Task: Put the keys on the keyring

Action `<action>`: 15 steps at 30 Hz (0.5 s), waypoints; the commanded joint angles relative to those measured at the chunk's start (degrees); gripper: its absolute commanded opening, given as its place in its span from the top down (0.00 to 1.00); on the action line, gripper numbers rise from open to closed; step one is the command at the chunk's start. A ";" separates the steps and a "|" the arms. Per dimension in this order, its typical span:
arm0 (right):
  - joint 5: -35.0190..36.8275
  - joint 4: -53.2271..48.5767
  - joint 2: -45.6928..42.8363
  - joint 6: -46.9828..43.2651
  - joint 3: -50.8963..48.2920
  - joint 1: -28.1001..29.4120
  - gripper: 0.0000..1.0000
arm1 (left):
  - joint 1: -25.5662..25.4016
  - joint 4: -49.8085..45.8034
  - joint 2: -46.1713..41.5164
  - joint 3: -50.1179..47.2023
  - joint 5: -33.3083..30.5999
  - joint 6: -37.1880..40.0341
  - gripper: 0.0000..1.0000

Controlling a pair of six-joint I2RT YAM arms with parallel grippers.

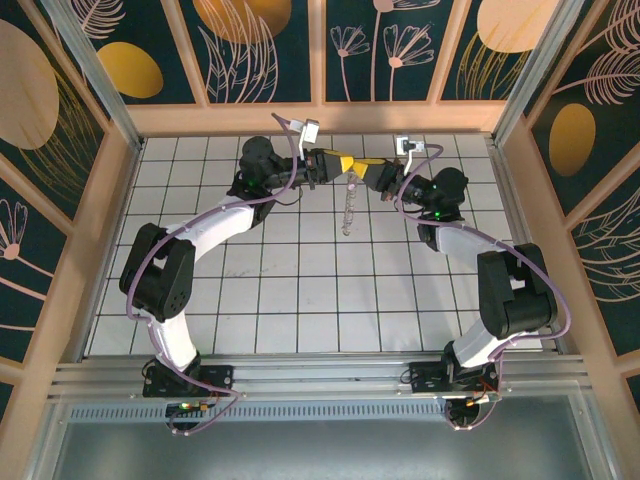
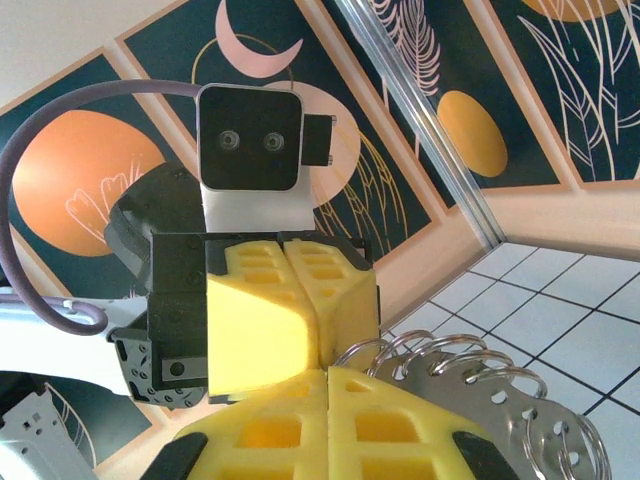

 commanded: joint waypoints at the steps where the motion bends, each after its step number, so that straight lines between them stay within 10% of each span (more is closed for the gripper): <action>1: 0.20 -0.76 -0.49 -1.21 1.74 -0.35 1.00 | -0.64 -1.49 -0.71 2.17 4.81 3.34 0.88; 15: 0.89 -1.82 -0.52 -1.75 1.80 -0.46 1.00 | -0.65 -6.23 -1.25 2.17 5.77 7.87 0.94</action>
